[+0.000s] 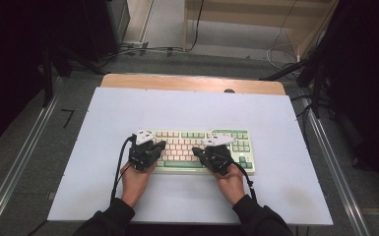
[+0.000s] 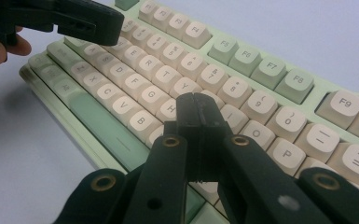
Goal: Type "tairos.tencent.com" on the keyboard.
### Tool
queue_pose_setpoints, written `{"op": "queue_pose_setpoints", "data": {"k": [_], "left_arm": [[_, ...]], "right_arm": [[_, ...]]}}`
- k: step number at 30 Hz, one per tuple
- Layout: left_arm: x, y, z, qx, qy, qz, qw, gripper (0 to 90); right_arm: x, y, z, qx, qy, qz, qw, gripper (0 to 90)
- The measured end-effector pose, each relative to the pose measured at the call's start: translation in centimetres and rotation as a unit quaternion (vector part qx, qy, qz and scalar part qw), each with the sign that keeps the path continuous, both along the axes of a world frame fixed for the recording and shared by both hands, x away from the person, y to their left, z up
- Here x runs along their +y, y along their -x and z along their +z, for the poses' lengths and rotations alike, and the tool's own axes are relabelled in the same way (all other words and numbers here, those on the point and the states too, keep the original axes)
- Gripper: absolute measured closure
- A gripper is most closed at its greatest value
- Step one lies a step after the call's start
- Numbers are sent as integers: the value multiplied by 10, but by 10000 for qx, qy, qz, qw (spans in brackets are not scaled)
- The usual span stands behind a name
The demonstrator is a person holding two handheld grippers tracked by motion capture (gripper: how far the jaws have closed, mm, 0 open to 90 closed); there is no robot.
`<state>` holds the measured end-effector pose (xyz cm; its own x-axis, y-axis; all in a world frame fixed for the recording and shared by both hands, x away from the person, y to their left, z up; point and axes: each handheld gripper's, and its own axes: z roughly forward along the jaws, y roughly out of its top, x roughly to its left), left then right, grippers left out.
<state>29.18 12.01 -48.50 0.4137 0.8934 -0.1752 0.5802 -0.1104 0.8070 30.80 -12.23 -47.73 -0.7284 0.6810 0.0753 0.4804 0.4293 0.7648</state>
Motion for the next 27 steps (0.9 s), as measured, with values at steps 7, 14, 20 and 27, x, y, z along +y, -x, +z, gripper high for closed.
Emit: {"op": "queue_pose_setpoints", "data": {"k": [7,14,20,27], "left_arm": [[-2,-6,-2,67,12,-18,10000,900],[-5,-9,-3,90,8,-21,10000,900],[-7,-11,-4,158,-5,-50,9999,900],[-8,-11,-4,162,-26,-64,9998,900]], "right_arm": [[1,0,-1,20,11,9,10000,873],[1,0,-1,28,8,4,10000,872],[1,0,-1,30,9,6,10000,872],[2,0,-1,29,9,10,10000,872]]}}
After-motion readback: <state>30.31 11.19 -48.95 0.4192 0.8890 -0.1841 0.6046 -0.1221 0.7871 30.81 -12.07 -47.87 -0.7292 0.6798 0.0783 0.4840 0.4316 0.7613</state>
